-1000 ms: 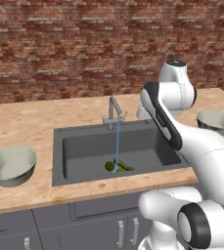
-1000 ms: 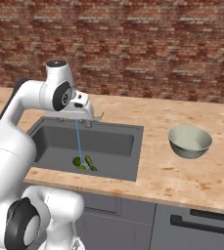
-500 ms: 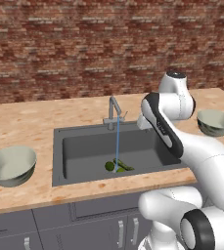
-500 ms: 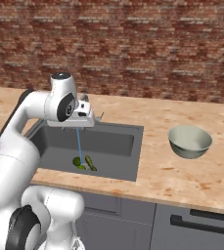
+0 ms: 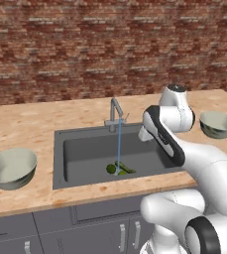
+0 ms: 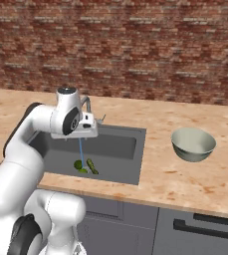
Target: Pick the limes from the sink and place them in one bowl. Place the squash in the other bowl. Then turn off the sink faucet.
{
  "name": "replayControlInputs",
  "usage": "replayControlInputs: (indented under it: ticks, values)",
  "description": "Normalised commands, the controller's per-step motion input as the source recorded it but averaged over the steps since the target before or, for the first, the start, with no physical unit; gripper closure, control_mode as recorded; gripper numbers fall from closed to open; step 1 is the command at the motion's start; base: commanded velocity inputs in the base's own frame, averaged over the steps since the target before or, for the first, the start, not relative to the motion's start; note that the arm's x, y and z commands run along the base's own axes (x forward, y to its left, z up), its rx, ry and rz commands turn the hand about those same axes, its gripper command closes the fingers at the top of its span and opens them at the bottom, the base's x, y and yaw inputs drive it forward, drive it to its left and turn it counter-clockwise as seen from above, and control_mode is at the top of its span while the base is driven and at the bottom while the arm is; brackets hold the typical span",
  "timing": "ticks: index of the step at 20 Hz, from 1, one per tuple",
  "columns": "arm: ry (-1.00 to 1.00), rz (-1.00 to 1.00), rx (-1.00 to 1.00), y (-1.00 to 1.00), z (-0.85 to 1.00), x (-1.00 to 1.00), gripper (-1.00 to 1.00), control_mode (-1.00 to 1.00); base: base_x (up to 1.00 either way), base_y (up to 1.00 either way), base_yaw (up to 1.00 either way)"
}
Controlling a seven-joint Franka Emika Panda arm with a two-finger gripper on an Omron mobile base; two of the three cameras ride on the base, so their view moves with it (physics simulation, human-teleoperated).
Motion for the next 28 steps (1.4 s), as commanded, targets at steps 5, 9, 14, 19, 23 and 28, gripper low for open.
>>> replayControlInputs:
  ticks: [5,9,14,19,23,28]
  values:
    - [0.0,0.06,0.0,-0.02,-0.37,0.15,-1.0,-1.0,0.0,0.0,0.0]
    - [0.0,0.03,0.0,0.0,-0.38,0.2,-1.0,-1.0,0.0,0.0,0.0]
    - [0.0,0.0,0.0,0.0,-0.39,0.23,-1.0,-1.0,0.0,0.0,0.0]
    - [0.0,0.0,0.0,0.0,-0.34,0.24,-1.0,-1.0,0.0,0.0,0.0]
    - [0.03,0.01,0.0,0.0,-0.38,0.29,-1.0,-1.0,0.0,0.0,0.0]
    - [0.04,0.04,0.0,0.0,-0.4,0.28,-1.0,-1.0,0.0,0.0,0.0]
